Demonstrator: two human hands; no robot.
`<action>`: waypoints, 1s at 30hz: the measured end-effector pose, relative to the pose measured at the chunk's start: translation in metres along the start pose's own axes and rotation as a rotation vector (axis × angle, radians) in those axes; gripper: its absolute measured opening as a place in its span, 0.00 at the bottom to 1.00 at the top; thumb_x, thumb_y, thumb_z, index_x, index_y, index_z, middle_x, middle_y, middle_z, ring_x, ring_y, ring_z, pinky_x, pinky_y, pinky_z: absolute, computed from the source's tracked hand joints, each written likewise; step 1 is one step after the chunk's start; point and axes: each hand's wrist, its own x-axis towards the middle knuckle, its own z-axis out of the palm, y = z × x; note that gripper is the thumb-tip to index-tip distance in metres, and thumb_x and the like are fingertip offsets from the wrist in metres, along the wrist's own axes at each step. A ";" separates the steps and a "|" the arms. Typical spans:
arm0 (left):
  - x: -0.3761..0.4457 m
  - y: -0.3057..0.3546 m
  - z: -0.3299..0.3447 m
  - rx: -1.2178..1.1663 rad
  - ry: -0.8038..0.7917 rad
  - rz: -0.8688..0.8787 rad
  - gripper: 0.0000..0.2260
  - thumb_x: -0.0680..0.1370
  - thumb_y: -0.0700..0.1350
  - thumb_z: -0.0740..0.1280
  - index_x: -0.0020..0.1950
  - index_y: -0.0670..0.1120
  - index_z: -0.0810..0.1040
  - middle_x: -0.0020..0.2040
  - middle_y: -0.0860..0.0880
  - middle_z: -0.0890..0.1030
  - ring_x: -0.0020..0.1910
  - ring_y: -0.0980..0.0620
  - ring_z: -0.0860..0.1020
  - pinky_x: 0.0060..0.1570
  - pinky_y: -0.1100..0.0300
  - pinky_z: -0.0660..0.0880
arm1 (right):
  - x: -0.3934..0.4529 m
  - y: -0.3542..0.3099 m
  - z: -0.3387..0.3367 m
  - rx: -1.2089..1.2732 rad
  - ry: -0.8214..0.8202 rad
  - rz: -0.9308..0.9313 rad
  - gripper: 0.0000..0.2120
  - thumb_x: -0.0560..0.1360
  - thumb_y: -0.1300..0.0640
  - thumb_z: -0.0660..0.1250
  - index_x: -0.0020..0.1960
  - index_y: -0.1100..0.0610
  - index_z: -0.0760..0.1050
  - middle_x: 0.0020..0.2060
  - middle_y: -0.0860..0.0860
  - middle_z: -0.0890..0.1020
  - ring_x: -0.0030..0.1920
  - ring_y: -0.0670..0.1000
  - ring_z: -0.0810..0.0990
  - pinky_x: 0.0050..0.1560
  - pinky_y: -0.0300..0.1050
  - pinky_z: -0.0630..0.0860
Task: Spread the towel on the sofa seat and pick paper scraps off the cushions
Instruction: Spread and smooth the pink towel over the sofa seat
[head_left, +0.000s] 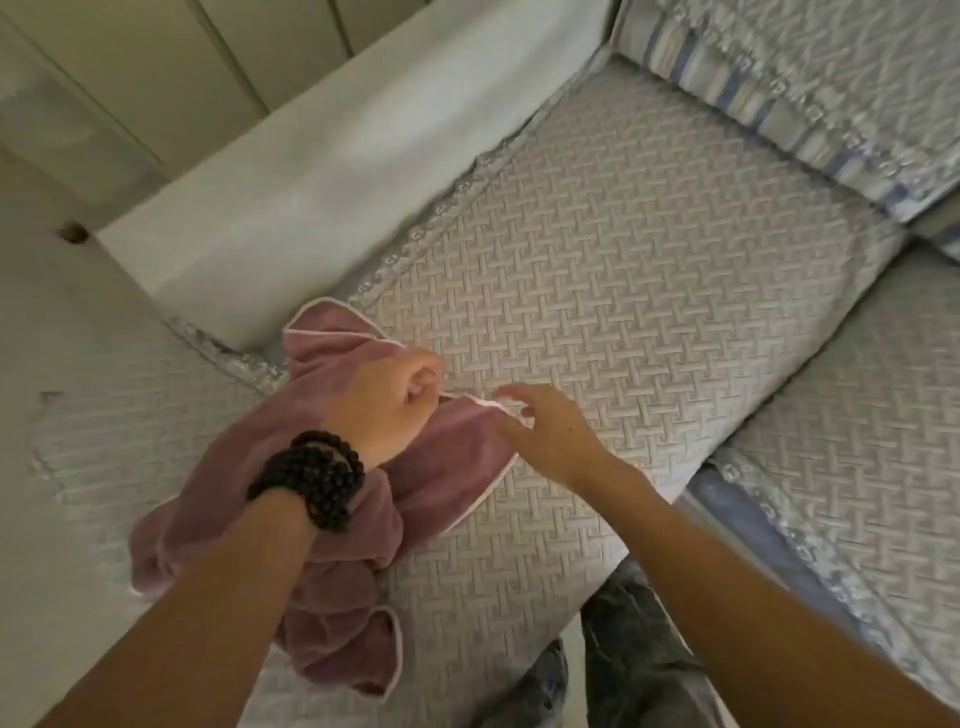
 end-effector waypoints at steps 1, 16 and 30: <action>0.014 -0.010 0.008 0.034 -0.003 0.000 0.11 0.79 0.43 0.64 0.61 0.48 0.79 0.50 0.53 0.83 0.45 0.59 0.79 0.49 0.70 0.73 | 0.017 0.009 0.009 -0.071 -0.033 -0.031 0.12 0.78 0.60 0.62 0.58 0.60 0.80 0.57 0.52 0.81 0.58 0.54 0.78 0.59 0.49 0.74; 0.140 -0.141 0.149 0.578 -0.210 -0.035 0.15 0.76 0.45 0.68 0.61 0.55 0.76 0.60 0.48 0.73 0.64 0.44 0.68 0.59 0.41 0.67 | 0.138 0.119 0.090 -0.343 -0.008 -0.104 0.11 0.76 0.67 0.65 0.52 0.57 0.83 0.50 0.54 0.79 0.51 0.54 0.78 0.56 0.50 0.76; 0.210 -0.015 0.104 0.335 0.026 0.247 0.01 0.79 0.39 0.63 0.49 0.44 0.74 0.36 0.47 0.76 0.35 0.48 0.74 0.36 0.55 0.70 | 0.140 0.103 -0.047 -0.040 0.402 -0.091 0.21 0.60 0.82 0.58 0.43 0.63 0.76 0.42 0.57 0.78 0.40 0.56 0.77 0.38 0.55 0.78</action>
